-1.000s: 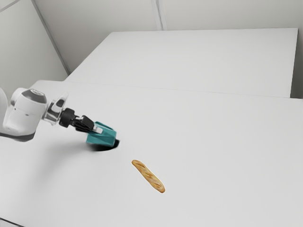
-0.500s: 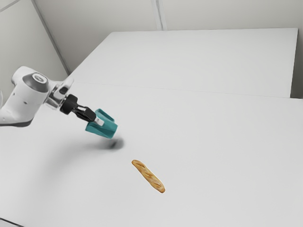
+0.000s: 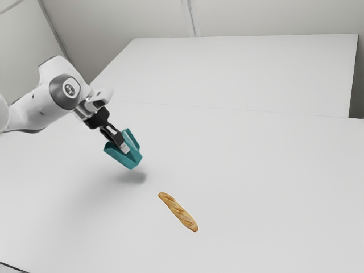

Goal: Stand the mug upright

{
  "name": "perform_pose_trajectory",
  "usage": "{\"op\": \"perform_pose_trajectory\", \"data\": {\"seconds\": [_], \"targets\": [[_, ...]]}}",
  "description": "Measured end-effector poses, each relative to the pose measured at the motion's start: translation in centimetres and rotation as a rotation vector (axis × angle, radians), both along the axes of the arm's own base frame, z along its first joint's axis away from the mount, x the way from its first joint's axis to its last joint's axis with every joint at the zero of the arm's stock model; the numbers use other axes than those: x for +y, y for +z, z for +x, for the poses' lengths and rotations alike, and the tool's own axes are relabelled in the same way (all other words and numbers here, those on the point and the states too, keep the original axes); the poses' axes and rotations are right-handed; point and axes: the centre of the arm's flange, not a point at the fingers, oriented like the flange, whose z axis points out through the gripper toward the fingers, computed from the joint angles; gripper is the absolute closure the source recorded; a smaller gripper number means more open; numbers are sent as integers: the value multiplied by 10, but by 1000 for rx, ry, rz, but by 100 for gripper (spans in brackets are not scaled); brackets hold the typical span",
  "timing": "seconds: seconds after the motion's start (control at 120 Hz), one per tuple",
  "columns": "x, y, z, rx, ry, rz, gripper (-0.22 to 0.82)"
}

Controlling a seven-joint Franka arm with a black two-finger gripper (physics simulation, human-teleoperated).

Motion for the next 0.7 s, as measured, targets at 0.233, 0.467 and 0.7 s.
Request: {"op": "perform_pose_trajectory", "data": {"seconds": [0.233, 0.467, 0.7], "targets": [[-43, 3, 4, 14, -44, 129, 79], [-70, 2, 5, 15, -62, 284, 79], [-78, -6, 0, 9, -14, 372, 78]]}}
